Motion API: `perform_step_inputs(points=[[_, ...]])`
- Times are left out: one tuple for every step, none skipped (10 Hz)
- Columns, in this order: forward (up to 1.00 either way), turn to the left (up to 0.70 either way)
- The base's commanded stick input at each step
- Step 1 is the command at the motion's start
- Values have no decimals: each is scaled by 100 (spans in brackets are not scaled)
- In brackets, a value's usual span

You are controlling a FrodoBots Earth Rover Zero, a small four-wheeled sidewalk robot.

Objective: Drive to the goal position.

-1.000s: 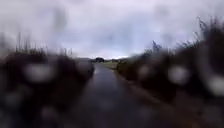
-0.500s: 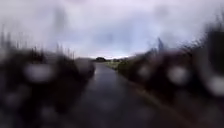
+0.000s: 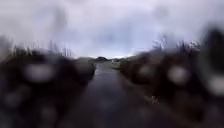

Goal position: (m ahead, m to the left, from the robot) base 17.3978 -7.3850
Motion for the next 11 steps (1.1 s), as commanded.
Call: perform_step_inputs(points=[[70, 0], [70, 0], [70, 0], [70, 0], [70, 0], [70, 0], [70, 0], [70, 0], [70, 0], [70, 0], [70, 0]])
